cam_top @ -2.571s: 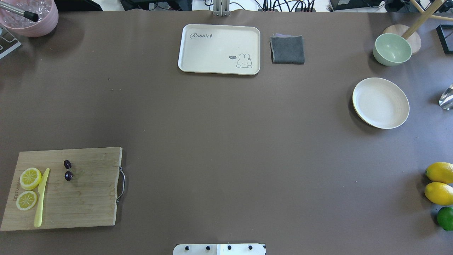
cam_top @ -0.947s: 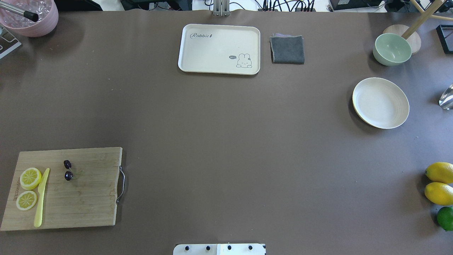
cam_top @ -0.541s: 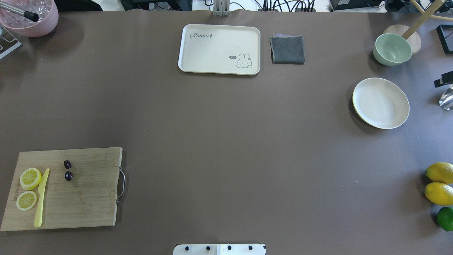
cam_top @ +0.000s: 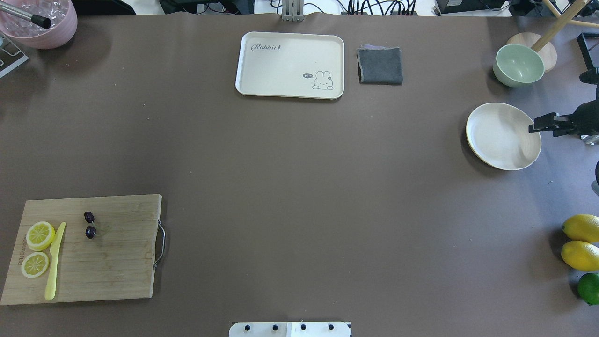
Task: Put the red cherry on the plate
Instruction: 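Reach the right gripper to the rim of the white plate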
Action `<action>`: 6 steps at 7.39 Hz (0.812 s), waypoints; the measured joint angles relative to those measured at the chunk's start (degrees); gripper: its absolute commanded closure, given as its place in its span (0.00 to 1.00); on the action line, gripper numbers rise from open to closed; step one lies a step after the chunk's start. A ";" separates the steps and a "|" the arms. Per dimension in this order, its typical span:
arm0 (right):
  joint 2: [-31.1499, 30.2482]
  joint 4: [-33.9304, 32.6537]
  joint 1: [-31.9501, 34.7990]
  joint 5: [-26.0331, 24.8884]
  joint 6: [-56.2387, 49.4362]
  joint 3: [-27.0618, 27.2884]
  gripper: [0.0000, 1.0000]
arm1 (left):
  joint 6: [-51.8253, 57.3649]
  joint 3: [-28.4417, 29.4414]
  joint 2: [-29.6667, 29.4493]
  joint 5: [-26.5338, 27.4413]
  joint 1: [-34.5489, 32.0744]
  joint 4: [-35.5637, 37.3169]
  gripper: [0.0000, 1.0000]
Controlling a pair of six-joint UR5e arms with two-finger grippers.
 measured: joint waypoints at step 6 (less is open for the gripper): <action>-1.00 4.86 -3.07 -3.31 7.00 -1.15 1.00 | 0.00 0.02 -0.04 0.18 -0.08 0.00 0.01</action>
